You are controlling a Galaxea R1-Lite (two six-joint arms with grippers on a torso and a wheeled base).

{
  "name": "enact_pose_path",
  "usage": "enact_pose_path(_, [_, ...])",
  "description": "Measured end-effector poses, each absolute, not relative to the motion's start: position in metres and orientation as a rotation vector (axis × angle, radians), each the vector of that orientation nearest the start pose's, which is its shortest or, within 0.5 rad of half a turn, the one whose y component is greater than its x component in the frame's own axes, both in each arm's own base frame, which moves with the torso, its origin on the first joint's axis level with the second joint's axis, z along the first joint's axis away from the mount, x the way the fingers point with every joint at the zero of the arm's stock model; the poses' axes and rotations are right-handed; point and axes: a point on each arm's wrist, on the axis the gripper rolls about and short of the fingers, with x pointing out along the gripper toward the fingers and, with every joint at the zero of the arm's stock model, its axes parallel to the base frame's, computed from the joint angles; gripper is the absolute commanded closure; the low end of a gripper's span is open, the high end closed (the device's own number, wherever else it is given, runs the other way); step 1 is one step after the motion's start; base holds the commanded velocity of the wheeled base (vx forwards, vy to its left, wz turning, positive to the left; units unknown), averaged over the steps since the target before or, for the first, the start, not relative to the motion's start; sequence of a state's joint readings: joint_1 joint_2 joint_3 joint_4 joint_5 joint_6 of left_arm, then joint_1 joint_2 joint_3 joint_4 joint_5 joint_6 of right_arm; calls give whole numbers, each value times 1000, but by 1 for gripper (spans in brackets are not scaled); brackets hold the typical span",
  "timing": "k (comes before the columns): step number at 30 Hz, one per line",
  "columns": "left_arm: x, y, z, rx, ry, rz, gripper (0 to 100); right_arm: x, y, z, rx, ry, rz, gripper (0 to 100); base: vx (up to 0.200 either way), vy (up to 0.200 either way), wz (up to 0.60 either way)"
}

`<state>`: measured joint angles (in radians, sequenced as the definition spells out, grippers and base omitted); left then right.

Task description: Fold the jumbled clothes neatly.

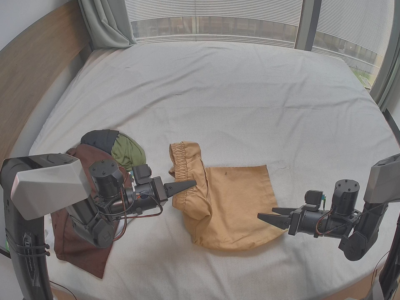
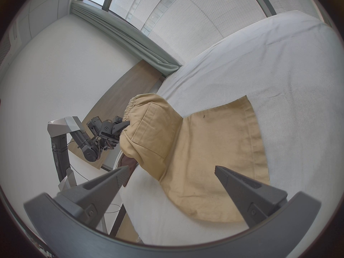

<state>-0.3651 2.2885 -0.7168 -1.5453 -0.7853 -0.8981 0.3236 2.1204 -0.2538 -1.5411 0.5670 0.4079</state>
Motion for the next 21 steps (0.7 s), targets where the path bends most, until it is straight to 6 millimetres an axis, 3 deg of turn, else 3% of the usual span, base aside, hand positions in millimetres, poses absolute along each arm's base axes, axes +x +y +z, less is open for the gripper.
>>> enact_pose_path(8, [342, -164, 57, -843, 549, -1105, 100, 259, 92, 45, 439, 465, 784, 0, 0, 0, 0])
enact_pose_path(21, [344, -191, 54, -864, 575, -1166, 100, 267, 87, 58, 442, 398, 777, 0, 0, 0, 0])
